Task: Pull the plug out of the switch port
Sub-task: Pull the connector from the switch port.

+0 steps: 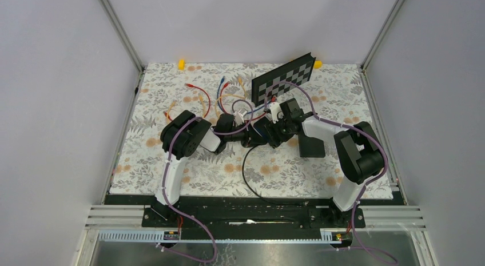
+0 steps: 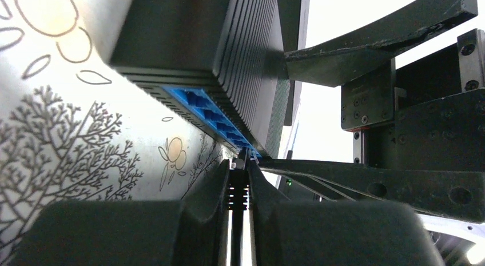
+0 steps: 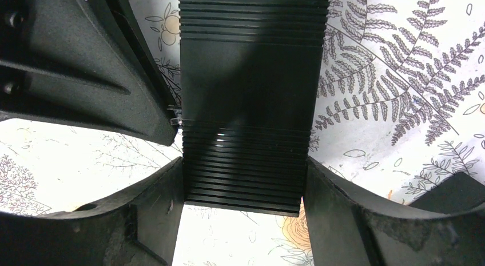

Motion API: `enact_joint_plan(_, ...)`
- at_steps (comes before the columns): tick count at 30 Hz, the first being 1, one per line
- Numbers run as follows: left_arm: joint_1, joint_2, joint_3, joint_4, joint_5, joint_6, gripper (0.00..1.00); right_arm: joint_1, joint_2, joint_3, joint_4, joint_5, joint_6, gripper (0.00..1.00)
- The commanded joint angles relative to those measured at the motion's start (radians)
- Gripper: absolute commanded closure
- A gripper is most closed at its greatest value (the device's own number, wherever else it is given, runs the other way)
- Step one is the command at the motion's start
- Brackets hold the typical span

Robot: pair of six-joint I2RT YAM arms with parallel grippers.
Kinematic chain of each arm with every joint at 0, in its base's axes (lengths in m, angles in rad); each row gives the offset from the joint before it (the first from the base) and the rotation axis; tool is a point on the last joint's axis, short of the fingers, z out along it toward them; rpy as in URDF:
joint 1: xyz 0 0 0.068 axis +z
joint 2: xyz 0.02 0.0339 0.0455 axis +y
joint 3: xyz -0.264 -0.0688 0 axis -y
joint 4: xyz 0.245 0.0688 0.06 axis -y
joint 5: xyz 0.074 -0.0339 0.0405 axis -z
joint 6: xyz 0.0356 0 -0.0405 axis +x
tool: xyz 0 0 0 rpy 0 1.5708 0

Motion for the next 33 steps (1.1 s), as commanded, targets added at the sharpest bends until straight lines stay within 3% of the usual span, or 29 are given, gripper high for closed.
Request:
enact_joint_plan(1,0.042,-0.035,0.0,-0.144,0.048,0.115,1.0,-0.022,-0.064,-0.026,0.032,0.106,-0.06,0.72)
enact_joint_plan(10,-0.012,0.012,0.007,-0.021,0.045,-0.019,1.0,-0.022,-0.011,-0.018,0.028,0.168,0.04,0.74)
enact_joint_plan(14,-0.049,0.029,-0.015,0.104,0.051,-0.131,1.0,-0.022,-0.013,-0.024,0.034,0.211,0.073,0.75)
enact_joint_plan(19,-0.064,0.026,-0.031,0.116,0.06,-0.151,1.0,-0.022,-0.031,-0.024,0.038,0.26,0.08,0.75)
enact_joint_plan(23,-0.047,0.004,-0.025,0.061,0.069,-0.1,1.0,-0.022,-0.053,-0.022,0.046,0.273,0.044,0.75)
enact_joint_plan(30,0.034,-0.056,-0.017,-0.052,0.067,0.05,1.0,-0.027,-0.094,-0.04,0.06,0.14,-0.024,0.74)
enact_joint_plan(33,0.032,-0.073,0.008,-0.082,0.071,0.098,0.87,-0.027,-0.067,-0.022,0.033,0.081,-0.004,0.74)
